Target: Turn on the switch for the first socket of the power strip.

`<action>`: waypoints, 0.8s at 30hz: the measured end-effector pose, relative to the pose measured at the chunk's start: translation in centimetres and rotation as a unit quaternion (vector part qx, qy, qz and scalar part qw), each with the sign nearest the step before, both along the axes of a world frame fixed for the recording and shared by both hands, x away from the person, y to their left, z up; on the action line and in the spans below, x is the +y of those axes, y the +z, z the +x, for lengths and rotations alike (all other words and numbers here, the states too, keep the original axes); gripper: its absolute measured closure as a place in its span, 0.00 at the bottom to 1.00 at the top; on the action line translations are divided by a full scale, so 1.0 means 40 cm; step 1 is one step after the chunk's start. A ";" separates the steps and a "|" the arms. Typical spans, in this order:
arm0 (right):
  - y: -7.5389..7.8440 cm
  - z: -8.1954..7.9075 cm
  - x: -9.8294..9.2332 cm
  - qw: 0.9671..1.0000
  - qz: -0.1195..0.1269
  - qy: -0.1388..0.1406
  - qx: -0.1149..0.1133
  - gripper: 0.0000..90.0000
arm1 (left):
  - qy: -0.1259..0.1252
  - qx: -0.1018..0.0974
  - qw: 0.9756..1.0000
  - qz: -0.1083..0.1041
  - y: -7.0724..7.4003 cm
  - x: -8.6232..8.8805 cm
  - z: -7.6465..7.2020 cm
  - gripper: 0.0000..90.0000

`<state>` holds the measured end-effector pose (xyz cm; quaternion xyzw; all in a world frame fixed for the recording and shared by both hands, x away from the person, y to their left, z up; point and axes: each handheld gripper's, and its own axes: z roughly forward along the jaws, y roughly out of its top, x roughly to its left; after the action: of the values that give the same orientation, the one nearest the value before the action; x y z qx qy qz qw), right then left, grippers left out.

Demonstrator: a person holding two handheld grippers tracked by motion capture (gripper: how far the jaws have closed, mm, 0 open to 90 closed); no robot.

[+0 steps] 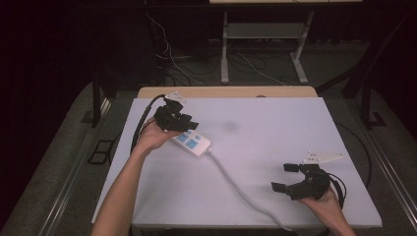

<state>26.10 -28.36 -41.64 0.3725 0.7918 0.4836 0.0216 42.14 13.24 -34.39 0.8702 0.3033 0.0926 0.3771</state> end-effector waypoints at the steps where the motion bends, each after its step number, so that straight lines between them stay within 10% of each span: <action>1: 0.000 0.000 0.000 1.000 0.000 0.000 0.001 0.04 | 0.000 -0.002 1.000 -0.002 -0.002 -0.002 0.002 0.69; 11: -0.001 0.001 -0.002 1.000 -0.001 -0.001 0.003 0.04 | -0.008 0.017 1.000 0.007 -0.037 -0.020 0.021 0.98; 24: -0.002 0.001 -0.003 1.000 -0.002 -0.002 0.002 0.04 | -0.012 0.043 0.999 0.027 -0.081 -0.032 0.040 0.99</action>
<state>26.15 -28.49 -41.72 0.3746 0.7921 0.4814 0.0220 43.76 11.97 -37.65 0.8869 0.3057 0.0589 0.3412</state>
